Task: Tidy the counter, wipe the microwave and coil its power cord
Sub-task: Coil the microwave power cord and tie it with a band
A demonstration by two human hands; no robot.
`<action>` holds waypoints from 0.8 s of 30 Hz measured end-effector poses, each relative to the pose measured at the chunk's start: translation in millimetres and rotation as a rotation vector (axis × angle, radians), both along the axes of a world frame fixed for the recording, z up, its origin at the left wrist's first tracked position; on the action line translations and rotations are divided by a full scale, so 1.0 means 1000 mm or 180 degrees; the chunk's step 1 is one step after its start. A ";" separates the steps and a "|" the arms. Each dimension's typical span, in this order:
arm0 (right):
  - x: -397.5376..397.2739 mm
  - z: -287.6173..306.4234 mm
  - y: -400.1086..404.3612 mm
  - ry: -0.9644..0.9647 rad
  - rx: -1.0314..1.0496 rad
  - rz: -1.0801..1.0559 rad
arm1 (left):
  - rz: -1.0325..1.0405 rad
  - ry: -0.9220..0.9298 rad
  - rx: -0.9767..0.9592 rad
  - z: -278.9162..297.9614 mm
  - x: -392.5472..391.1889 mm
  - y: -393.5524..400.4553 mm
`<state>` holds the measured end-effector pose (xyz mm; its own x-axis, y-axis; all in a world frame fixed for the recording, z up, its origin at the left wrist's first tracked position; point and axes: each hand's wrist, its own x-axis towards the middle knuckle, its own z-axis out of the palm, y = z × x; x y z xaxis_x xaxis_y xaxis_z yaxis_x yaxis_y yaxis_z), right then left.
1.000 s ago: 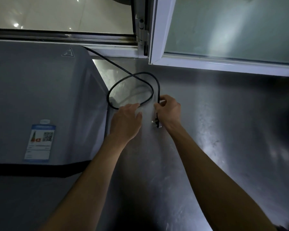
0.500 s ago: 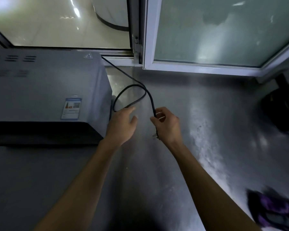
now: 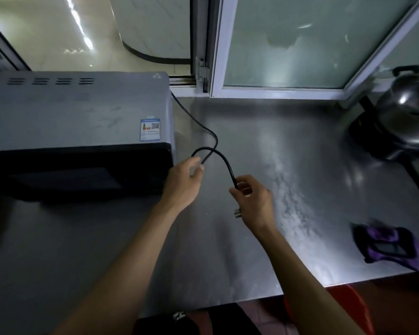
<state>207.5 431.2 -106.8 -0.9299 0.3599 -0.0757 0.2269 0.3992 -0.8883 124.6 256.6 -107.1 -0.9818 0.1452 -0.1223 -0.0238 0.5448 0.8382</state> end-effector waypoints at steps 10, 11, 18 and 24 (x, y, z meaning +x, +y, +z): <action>0.081 -0.009 -0.009 0.0110 0.0416 0.0028 | 0.0687 -0.0451 0.0633 0.004 0.046 -0.004; 0.088 -0.009 -0.006 0.0132 0.0454 0.0070 | 0.0802 -0.0511 0.0668 0.002 0.050 -0.002; 0.135 -0.026 0.016 0.0139 0.0515 0.0386 | 0.0821 -0.0703 0.0448 -0.003 0.086 0.024; 0.157 -0.038 0.037 -0.0011 0.0387 0.0435 | 0.0634 -0.0234 0.0273 -0.001 0.132 0.042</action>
<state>365.0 468.3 -145.1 -0.9706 0.2369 -0.0427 0.1662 0.5311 -0.8309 256.6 298.9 -107.7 -0.9810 -0.0376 -0.1901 -0.1865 0.4501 0.8733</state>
